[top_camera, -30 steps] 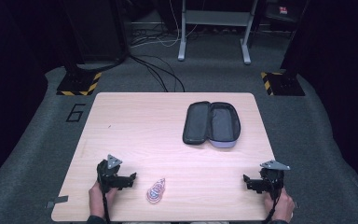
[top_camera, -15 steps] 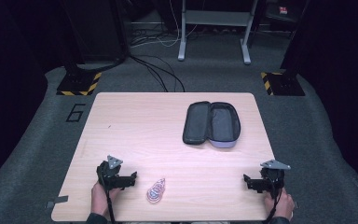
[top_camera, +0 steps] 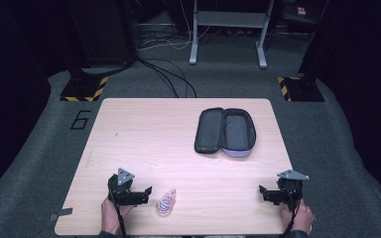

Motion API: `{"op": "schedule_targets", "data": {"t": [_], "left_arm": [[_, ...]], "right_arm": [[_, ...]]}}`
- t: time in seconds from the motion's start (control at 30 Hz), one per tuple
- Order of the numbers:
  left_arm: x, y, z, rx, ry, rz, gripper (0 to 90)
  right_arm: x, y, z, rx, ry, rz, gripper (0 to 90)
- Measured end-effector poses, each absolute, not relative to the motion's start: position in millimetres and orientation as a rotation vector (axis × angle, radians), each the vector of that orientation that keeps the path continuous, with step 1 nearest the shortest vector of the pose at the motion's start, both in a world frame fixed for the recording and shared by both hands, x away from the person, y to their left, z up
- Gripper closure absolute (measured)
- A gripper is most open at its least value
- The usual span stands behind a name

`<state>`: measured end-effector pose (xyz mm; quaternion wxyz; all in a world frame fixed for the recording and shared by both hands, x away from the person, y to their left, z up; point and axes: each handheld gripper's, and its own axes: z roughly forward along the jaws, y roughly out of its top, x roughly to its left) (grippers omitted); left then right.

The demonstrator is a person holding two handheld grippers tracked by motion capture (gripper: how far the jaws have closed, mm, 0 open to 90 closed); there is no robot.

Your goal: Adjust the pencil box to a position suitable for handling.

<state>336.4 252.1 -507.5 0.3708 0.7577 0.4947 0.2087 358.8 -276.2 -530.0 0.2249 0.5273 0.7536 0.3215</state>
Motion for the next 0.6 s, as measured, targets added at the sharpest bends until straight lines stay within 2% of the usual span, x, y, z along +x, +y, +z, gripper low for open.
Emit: {"op": "schedule_targets", "data": {"t": [0.6], "left_arm": [[314, 224, -503, 1.976, 1.153, 0.455, 0.0]], "right_arm": [[359, -276, -530, 1.452, 2.081, 0.888, 0.0]]}}
